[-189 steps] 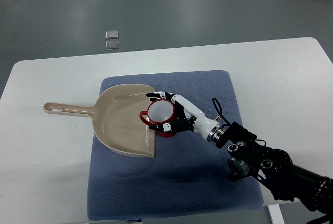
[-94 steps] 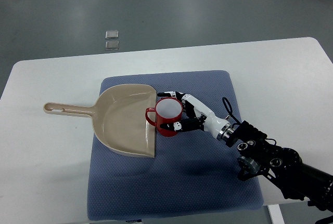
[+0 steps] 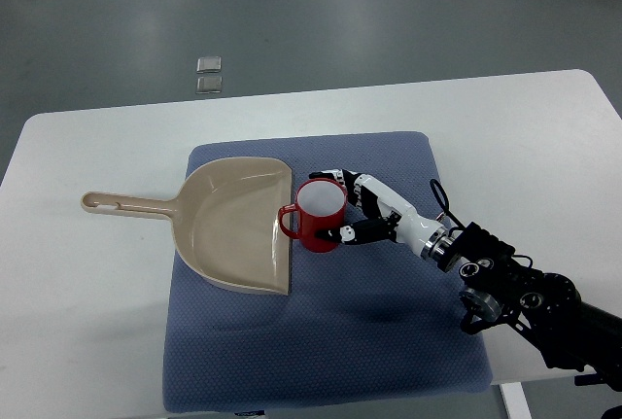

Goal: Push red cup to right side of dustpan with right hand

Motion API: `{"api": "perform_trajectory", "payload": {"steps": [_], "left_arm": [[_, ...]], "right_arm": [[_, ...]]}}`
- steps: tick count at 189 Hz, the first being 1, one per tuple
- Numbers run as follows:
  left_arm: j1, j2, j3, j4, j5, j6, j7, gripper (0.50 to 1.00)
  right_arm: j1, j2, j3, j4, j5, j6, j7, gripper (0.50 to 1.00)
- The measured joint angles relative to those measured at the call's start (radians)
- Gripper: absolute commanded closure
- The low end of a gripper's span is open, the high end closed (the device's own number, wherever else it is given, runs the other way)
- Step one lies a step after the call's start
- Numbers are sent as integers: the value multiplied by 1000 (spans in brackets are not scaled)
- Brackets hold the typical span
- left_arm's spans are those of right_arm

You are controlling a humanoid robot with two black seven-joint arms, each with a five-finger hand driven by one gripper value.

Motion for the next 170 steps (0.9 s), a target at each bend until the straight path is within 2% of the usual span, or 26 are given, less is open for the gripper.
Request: {"api": "perform_trajectory", "payload": {"steps": [107, 170], "left_arm": [[0, 0, 0, 0, 0, 0, 0, 500], [0, 0, 0, 0, 0, 0, 0, 500]], "right_arm": [[-21, -59, 14, 0, 2, 3, 0, 591], [-28, -44, 10, 11, 3, 1, 0, 591]]}}
